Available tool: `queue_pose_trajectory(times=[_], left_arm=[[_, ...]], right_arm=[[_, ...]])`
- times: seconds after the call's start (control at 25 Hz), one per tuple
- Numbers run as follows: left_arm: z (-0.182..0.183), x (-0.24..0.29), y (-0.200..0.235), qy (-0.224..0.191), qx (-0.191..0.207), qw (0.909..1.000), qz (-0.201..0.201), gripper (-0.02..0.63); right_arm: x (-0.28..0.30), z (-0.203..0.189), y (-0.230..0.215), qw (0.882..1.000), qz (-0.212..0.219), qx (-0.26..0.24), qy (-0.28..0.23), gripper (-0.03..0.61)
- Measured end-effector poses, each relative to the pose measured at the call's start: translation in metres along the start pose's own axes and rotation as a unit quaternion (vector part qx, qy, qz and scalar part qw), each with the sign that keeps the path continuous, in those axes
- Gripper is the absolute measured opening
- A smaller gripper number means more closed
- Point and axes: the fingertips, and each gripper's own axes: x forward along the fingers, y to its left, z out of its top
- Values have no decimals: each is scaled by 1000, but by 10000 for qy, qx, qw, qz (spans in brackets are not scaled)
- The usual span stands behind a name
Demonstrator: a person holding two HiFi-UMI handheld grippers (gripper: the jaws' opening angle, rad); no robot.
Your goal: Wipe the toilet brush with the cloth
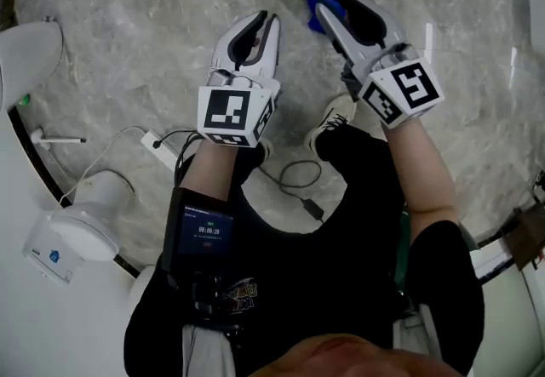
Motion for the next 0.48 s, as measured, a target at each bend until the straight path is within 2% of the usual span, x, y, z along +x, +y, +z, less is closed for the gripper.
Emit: queue_pose_trajectory(times=[0.2,0.32,0.48], left_arm=[[55,-48,-22,439,-154,9989,23,52],[100,-80,-49,686,-138,9975,-123,51],[166,-119,-87,833,-26,9961,-301,51]], right_arm=[[-37,47,36,9987,-225,414,202,132],[-64,92,70,9985,-181,349,372,132],[-96,162,110,9986,-46,399,343,132]])
